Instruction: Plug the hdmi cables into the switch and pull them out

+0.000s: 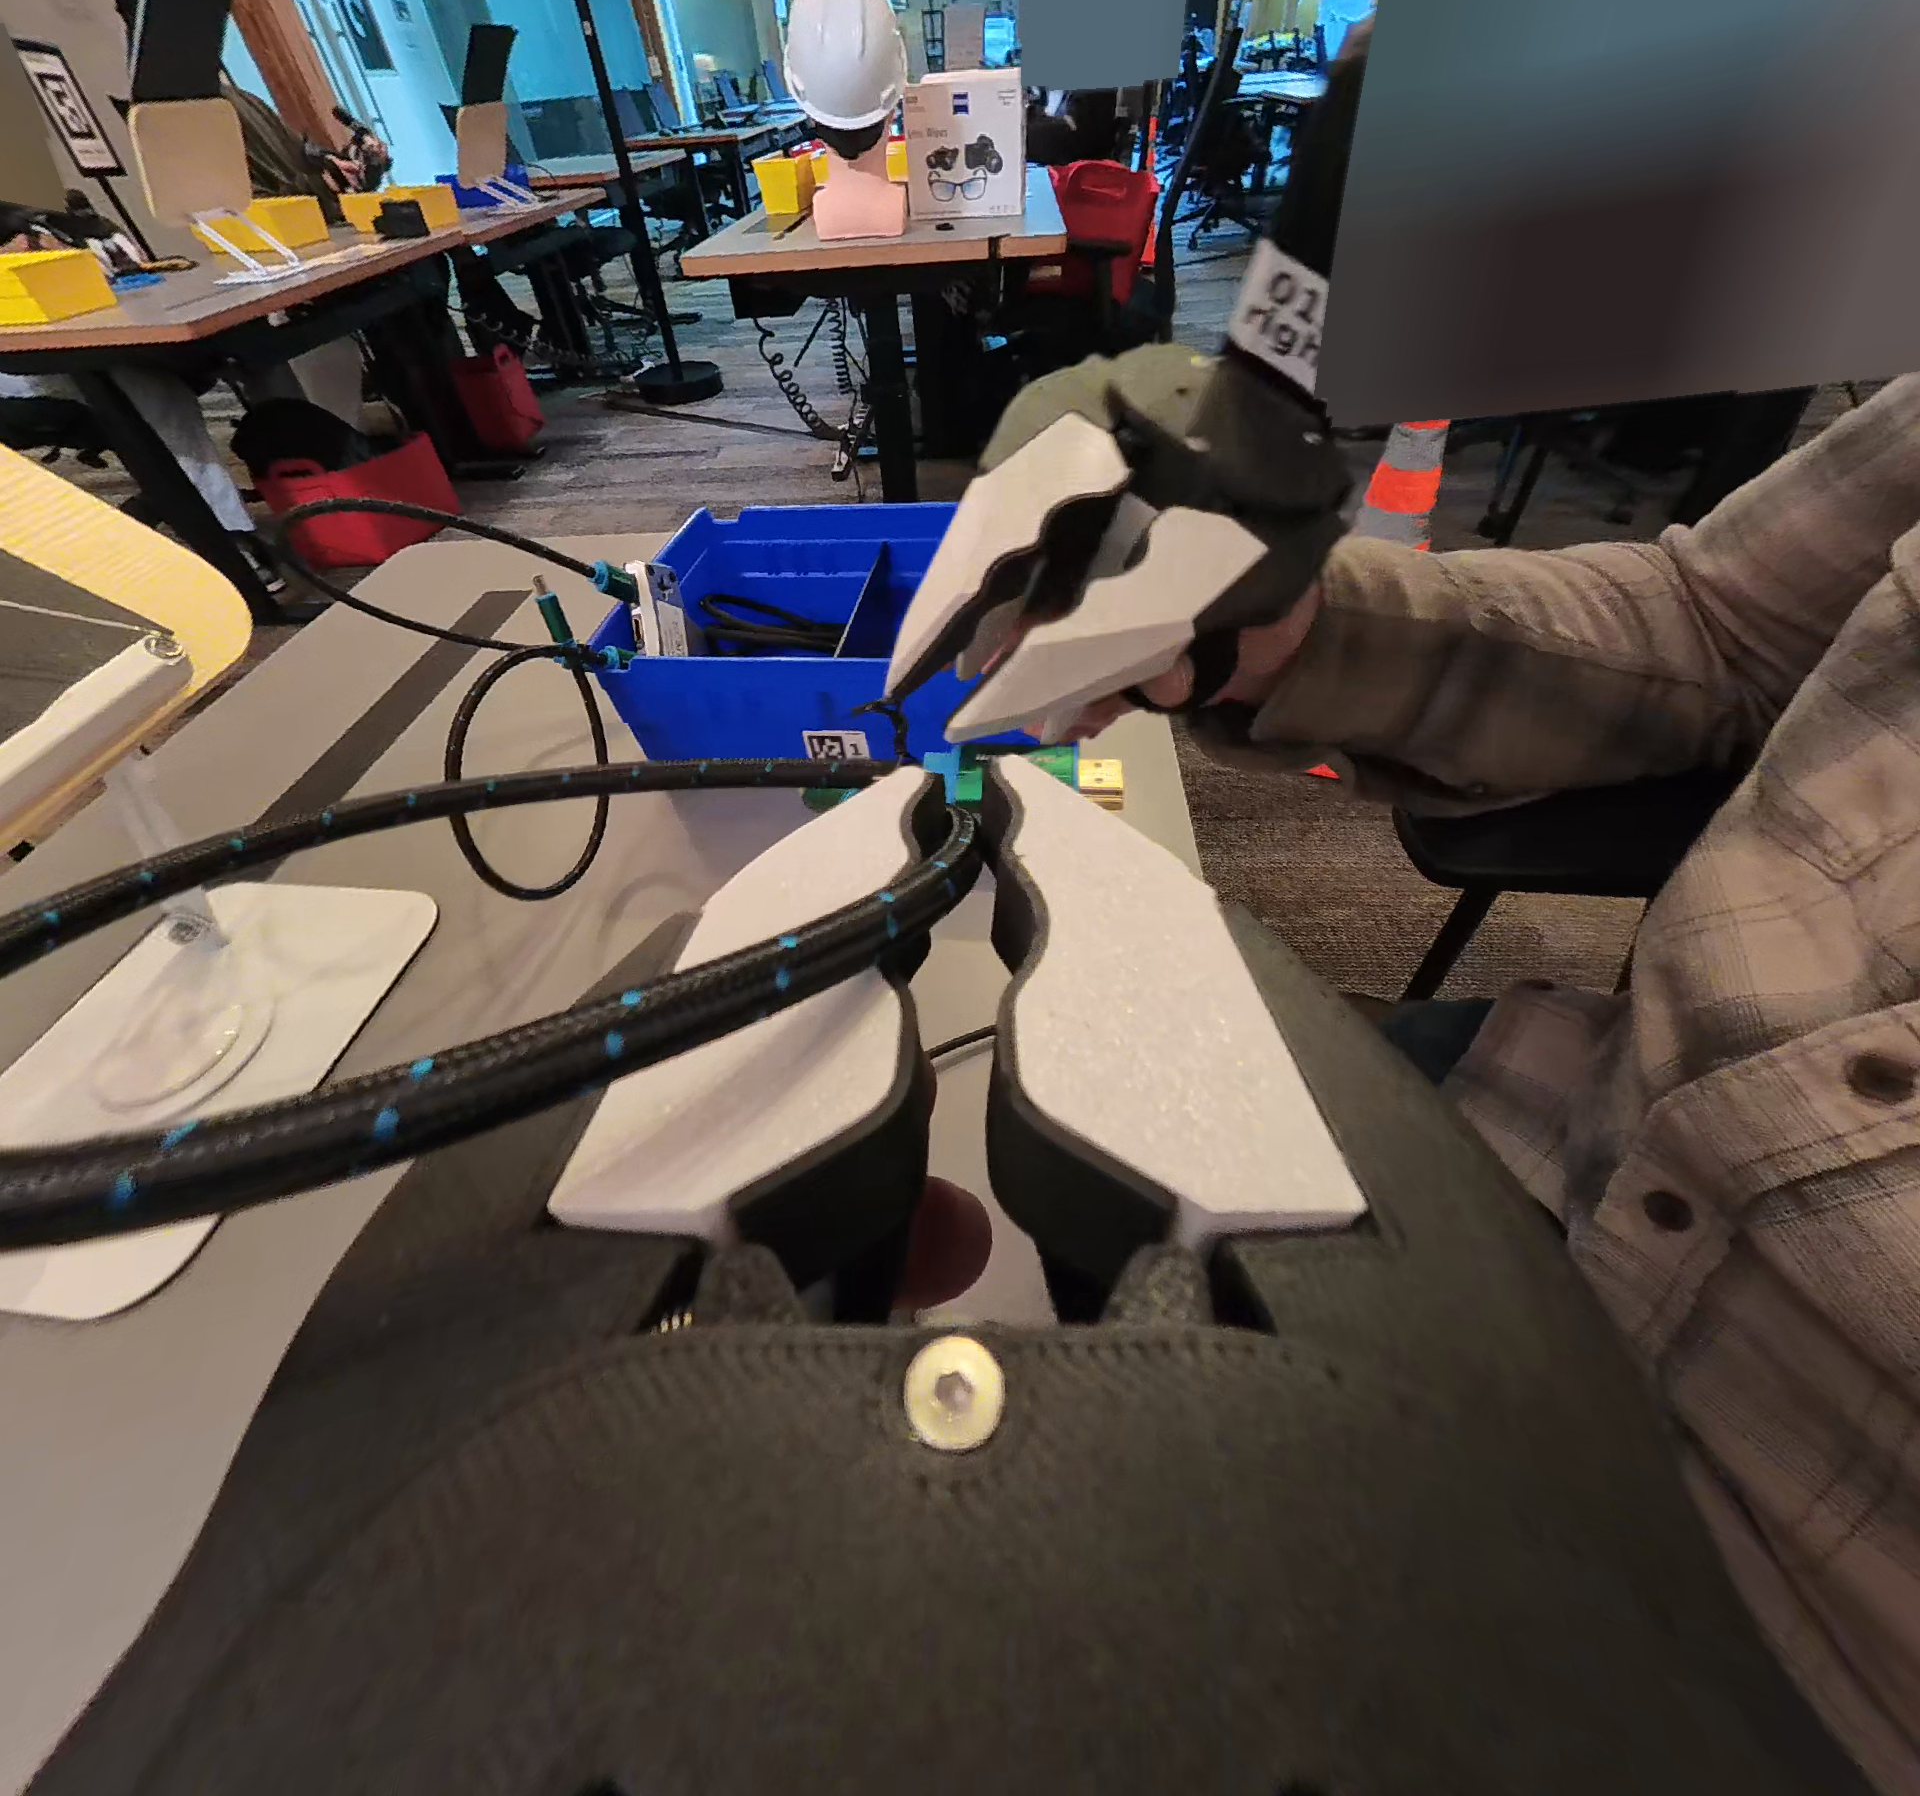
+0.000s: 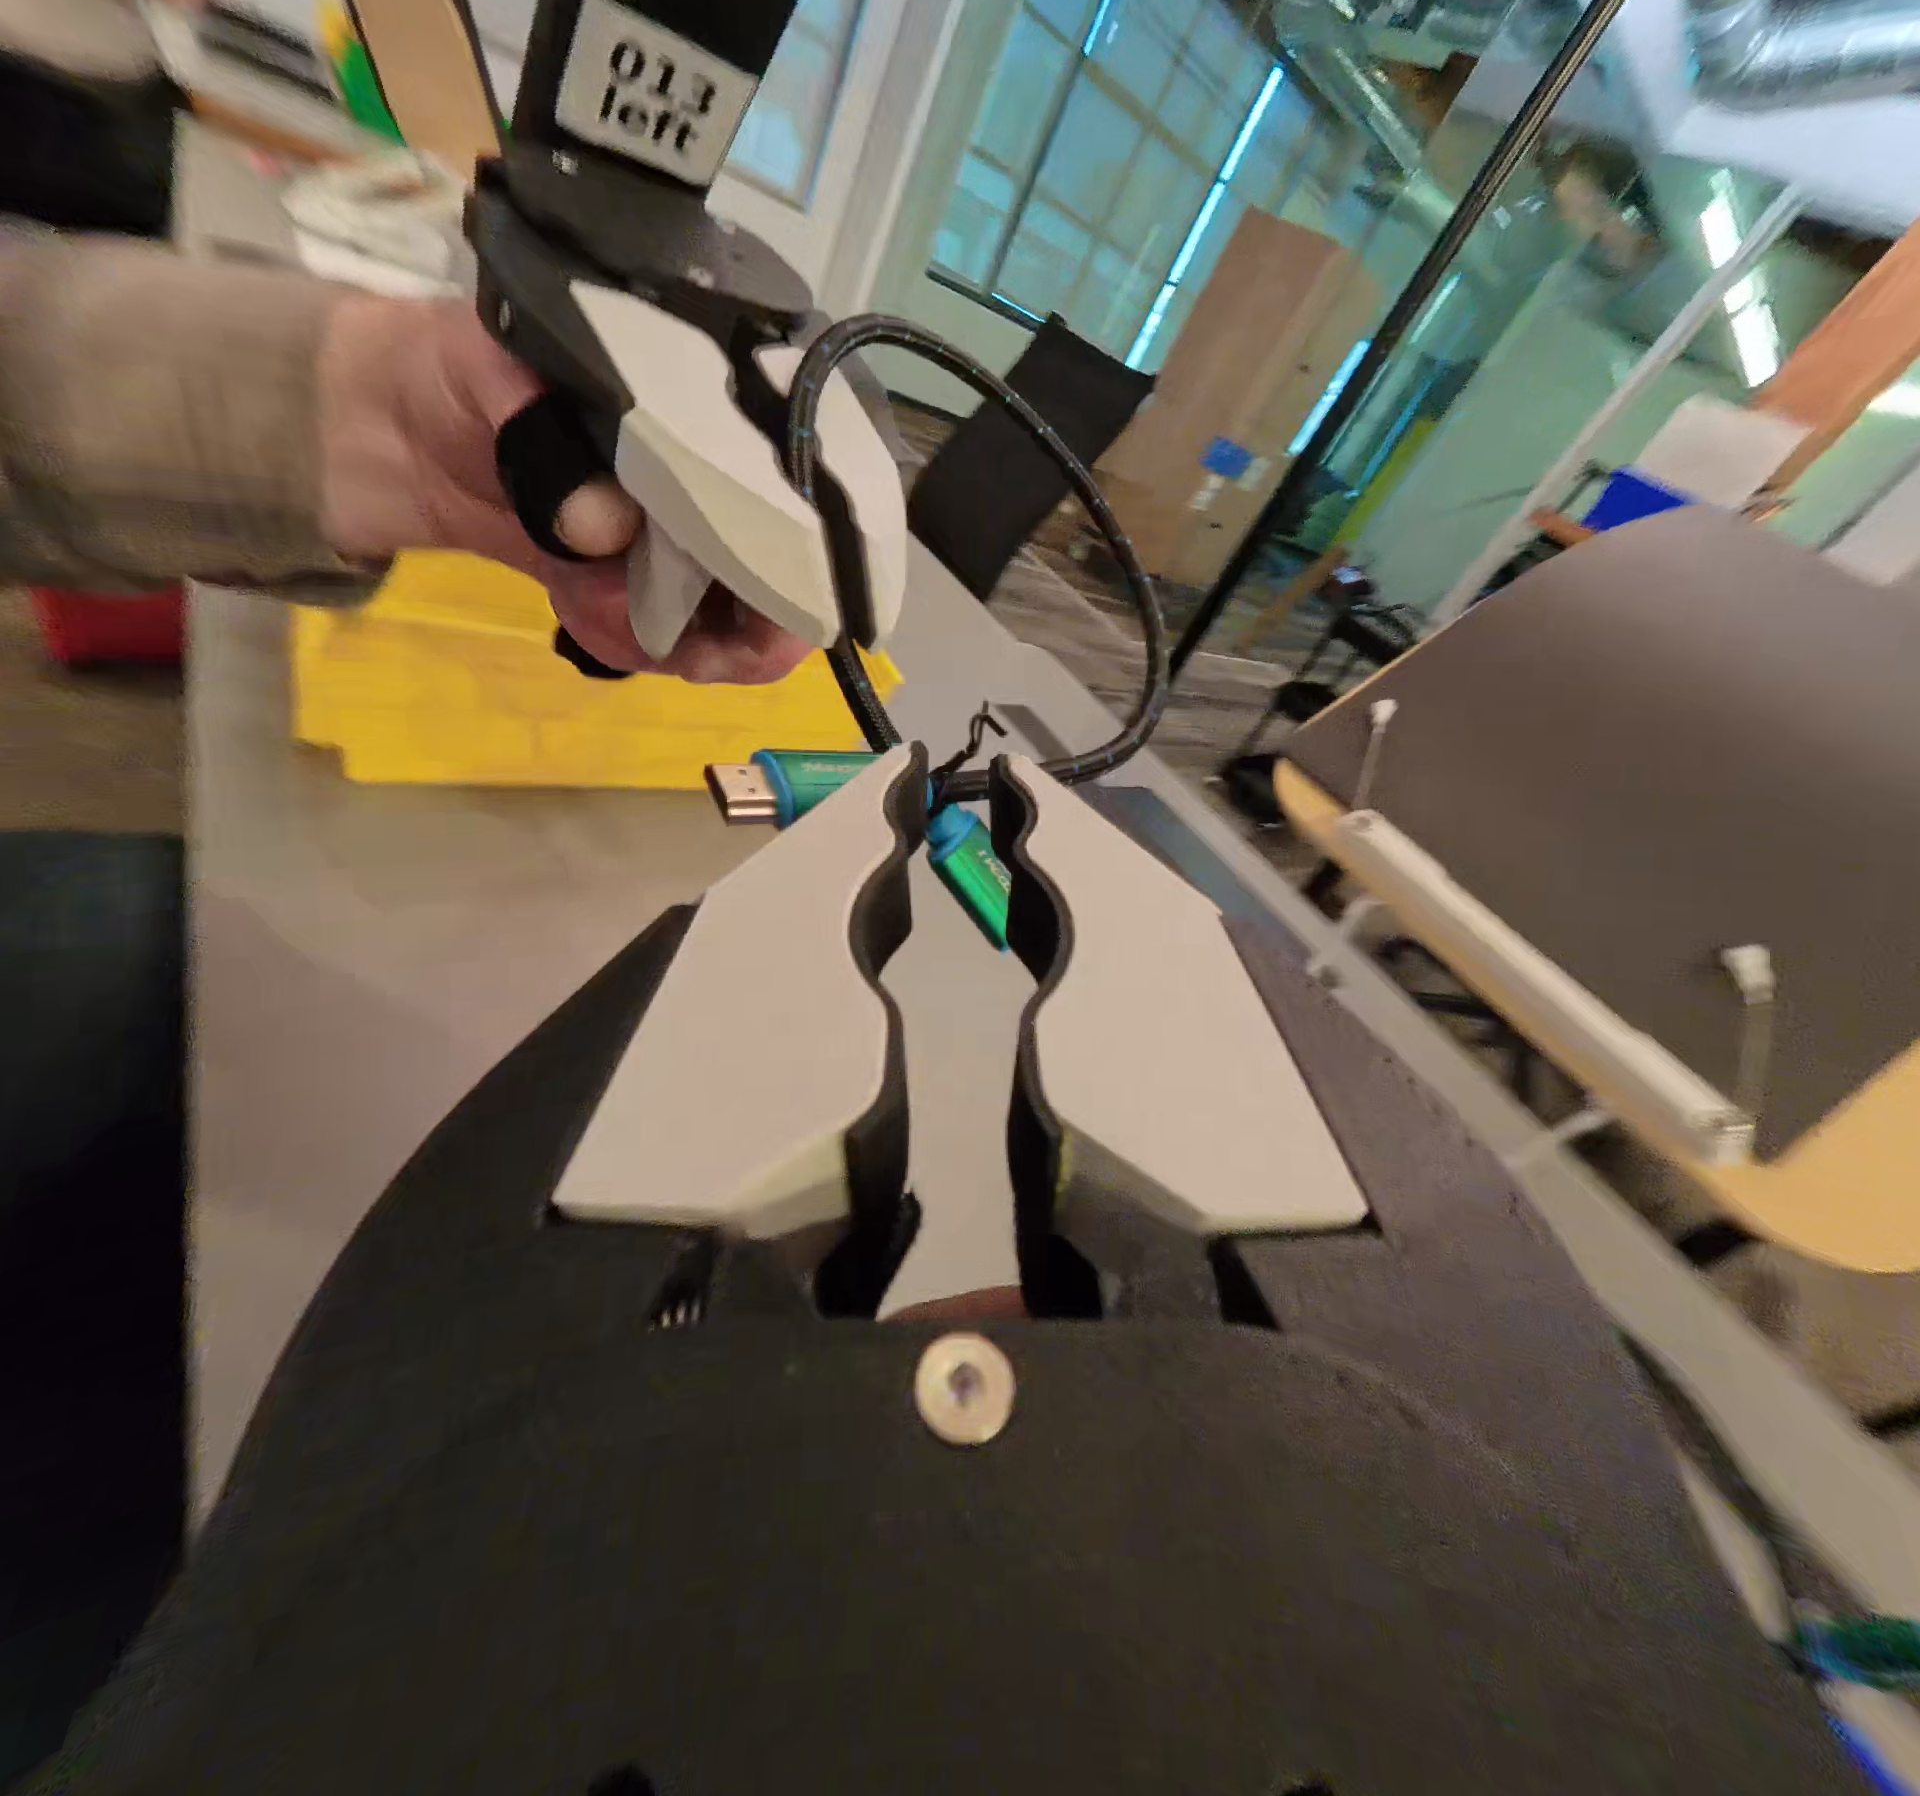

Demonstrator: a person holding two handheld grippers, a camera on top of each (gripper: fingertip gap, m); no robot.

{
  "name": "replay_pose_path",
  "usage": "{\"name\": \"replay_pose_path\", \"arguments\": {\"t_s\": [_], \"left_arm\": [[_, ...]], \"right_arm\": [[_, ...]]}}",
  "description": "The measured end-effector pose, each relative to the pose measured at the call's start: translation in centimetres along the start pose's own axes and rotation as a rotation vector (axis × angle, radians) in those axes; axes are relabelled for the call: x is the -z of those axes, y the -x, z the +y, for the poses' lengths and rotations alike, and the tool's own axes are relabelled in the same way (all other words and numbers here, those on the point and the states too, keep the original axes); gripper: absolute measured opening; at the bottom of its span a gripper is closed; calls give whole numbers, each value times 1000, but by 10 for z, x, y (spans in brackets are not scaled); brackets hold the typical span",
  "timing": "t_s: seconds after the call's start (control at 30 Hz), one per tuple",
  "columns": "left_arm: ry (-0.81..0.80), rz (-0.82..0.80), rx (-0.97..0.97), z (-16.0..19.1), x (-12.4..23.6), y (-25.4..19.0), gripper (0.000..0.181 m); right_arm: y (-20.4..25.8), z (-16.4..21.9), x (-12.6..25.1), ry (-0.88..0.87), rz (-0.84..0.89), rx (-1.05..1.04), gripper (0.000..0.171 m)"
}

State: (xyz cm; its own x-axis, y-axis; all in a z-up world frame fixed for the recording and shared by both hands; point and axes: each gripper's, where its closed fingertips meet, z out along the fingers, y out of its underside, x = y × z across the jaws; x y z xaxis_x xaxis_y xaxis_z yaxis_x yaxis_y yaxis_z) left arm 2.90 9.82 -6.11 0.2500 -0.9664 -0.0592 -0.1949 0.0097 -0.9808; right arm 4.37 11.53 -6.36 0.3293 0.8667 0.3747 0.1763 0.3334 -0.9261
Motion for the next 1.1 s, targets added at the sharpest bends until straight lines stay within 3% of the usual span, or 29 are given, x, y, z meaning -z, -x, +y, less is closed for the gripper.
{"name": "replay_pose_path", "arguments": {"t_s": [0.13,0.33,0.83,1.1], "left_arm": [[-16,45,-50,-3,2,-9,6],[7,93,-169,-2,2,-26,6],[24,114,-239,1,1,-35,6],[23,118,-240,1,1,-36,6]], "right_arm": [[-1,-7,5,-101,-119,-265,7],[13,-15,8,-180,-306,-481,5],[32,-17,15,-205,-516,-628,9],[32,-17,14,-199,-506,-603,3]]}}
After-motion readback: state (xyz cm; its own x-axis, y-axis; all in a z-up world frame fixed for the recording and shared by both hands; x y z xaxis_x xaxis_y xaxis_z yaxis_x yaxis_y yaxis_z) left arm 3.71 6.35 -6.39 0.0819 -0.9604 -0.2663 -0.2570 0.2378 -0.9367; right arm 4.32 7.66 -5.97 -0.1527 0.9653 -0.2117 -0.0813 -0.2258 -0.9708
